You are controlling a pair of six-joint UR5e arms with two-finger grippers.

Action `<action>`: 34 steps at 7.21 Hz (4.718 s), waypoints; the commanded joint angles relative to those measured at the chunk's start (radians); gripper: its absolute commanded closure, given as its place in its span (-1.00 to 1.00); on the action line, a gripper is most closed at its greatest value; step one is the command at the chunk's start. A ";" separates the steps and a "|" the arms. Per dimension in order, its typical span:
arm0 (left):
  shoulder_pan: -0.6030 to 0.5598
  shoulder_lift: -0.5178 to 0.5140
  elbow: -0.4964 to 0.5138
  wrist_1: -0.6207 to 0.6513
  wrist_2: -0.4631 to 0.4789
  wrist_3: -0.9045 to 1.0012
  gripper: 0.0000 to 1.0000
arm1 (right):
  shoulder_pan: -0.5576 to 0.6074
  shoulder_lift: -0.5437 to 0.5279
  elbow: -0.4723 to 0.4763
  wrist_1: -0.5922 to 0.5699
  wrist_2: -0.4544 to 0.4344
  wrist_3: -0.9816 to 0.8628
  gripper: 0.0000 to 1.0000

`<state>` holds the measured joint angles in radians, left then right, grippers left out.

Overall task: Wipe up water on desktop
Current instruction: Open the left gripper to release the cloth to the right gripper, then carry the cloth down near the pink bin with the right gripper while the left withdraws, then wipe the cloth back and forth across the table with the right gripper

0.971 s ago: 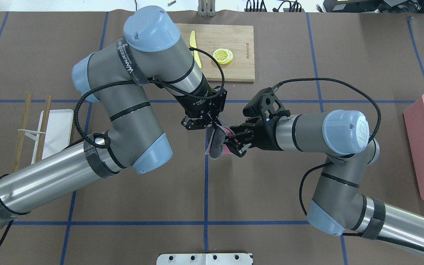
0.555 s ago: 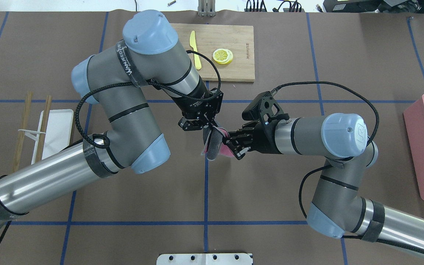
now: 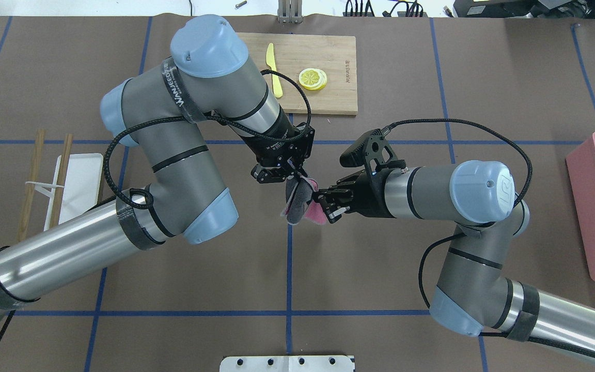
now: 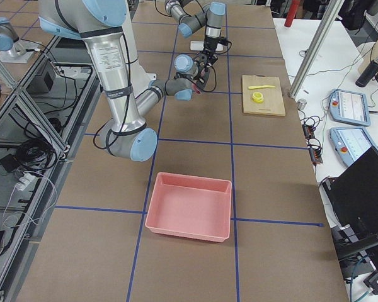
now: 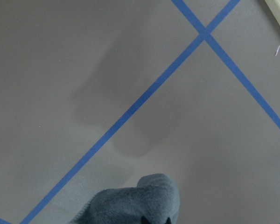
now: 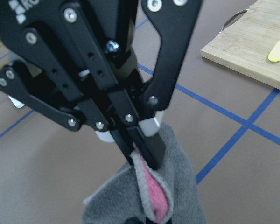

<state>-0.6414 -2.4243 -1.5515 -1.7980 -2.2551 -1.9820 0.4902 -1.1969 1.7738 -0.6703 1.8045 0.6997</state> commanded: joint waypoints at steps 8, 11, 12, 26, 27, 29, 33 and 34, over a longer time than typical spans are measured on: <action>-0.240 0.229 -0.301 0.246 0.123 0.492 -0.96 | 0.354 -0.223 0.073 -0.161 0.307 -0.043 1.00; -0.308 0.350 -0.371 0.290 0.127 0.649 -0.96 | 0.597 -0.343 0.075 -0.282 0.450 -0.366 1.00; -0.310 0.373 -0.377 0.289 0.127 0.649 -0.96 | 0.654 -0.363 0.075 -0.334 0.458 -0.470 1.00; -0.360 0.507 -0.387 0.284 0.273 0.729 -0.96 | 0.063 -0.314 0.220 -0.554 0.296 -0.300 1.00; -0.362 0.507 -0.392 0.284 0.275 0.729 -0.96 | 0.013 -0.303 0.254 -0.552 0.294 -0.160 1.00; -0.360 0.502 -0.407 0.276 0.275 0.729 -0.96 | 0.008 -0.277 0.230 -0.554 0.291 -0.111 1.00; -0.356 0.502 -0.397 0.278 0.330 0.727 -0.96 | 0.232 -0.277 0.066 -0.555 0.413 -0.274 1.00; -0.356 0.501 -0.400 0.278 0.330 0.727 -0.96 | 0.279 -0.276 0.018 -0.555 0.421 -0.337 1.00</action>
<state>-0.9977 -1.9220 -1.9498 -1.5207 -1.9302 -1.2548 0.7027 -1.4737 1.8489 -1.2256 2.1951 0.4389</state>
